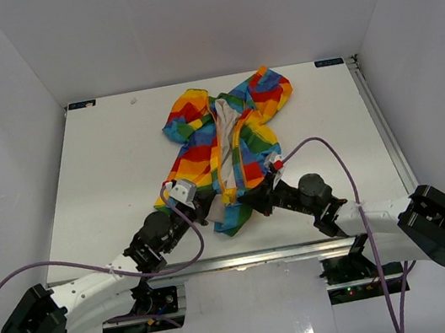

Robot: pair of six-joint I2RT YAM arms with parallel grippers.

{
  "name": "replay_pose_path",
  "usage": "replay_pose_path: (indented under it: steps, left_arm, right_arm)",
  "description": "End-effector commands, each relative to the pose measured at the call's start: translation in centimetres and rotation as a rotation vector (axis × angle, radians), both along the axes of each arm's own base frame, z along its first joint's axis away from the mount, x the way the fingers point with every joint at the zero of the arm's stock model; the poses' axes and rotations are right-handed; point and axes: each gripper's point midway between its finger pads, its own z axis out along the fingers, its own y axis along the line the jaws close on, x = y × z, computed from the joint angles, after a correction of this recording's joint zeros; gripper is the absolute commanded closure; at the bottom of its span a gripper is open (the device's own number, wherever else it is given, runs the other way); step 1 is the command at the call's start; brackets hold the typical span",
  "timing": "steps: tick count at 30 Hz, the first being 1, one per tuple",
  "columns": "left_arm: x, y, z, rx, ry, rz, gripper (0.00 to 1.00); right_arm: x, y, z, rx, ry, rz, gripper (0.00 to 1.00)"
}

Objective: Zip up the jacket

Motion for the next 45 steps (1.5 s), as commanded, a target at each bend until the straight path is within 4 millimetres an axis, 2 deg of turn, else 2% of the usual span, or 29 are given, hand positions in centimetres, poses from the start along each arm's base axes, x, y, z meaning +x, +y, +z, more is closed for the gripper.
replay_pose_path:
  steps: [1, 4, 12, 27, 45]
  left_arm:
    - [-0.4, -0.1, 0.4, -0.001, -0.042, -0.021, 1.0]
    - [-0.8, -0.8, 0.1, 0.008, -0.039, -0.063, 1.0]
    - [-1.4, -0.8, 0.5, -0.001, -0.063, -0.086, 1.0]
    - [-1.6, -1.6, -0.1, 0.036, -0.06, -0.108, 1.0]
    - [-1.7, -1.9, -0.5, 0.054, -0.058, -0.122, 1.0]
  right_arm:
    - [-0.7, 0.6, 2.5, 0.073, -0.053, 0.048, 0.92]
    - [-0.8, 0.6, 2.7, 0.079, -0.053, 0.052, 0.92]
    - [-0.6, 0.7, 2.6, 0.08, -0.028, 0.041, 0.92]
    - [0.2, 0.6, 2.9, 0.085, 0.008, -0.007, 0.92]
    - [-0.4, 0.6, 3.3, 0.114, 0.02, 0.018, 0.92]
